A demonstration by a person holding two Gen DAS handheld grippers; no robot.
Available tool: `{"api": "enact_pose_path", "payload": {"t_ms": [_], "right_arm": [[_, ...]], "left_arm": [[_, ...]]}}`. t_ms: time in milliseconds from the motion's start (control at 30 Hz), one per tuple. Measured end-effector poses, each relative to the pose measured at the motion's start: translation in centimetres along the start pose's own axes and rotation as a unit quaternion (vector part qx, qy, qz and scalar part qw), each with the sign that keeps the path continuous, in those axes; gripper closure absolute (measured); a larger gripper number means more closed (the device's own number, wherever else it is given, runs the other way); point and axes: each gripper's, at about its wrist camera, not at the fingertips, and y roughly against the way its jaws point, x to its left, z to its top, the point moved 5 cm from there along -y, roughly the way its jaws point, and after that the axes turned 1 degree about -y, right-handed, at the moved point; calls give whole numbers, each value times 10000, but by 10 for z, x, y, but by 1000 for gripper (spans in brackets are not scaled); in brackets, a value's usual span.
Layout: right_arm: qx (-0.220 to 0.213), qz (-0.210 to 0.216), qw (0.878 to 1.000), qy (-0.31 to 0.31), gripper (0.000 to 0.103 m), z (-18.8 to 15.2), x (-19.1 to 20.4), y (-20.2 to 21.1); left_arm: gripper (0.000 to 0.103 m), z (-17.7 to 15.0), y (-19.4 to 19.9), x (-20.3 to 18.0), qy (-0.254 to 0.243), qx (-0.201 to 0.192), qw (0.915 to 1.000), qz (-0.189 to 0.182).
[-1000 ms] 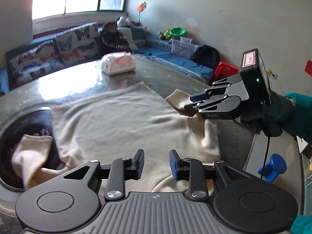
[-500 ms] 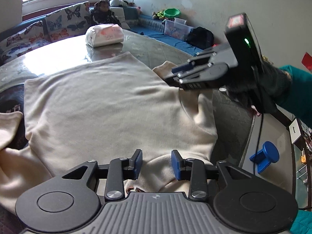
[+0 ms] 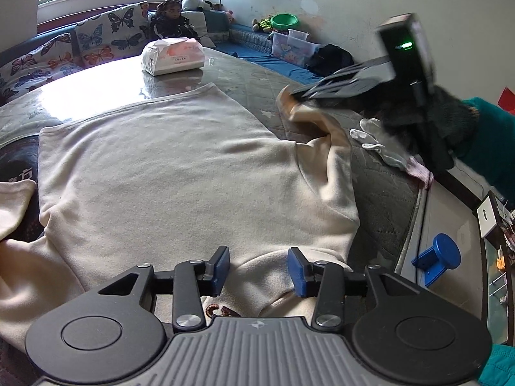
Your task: Fold clothes
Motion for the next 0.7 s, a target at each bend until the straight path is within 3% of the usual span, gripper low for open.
{"api": "enact_pose_path", "payload": {"t_ms": [167,300,500,633,700], "right_arm": [[-132,-642,9975,-274,100,-13,-48,38],[160,-1011,9932,-557,100,-41,-76,51],[704,-1348,9858,-714,98,-77,-90,51],[675,-1572,9816,-849,97,-75,-100,57],[539,-1439,9838,-922,97,-67,-100,62]], "left_arm": [[56,-1,0,-2,-63,-7,10000,6],[54,-2,-1,-3,-108,-3,9999,15],[52,-5,4,-2,-155,23,9999,36],[51,-4,12,2,-143,18,9999,82],[51,1,18,7,-124,-68,9998,151]]}}
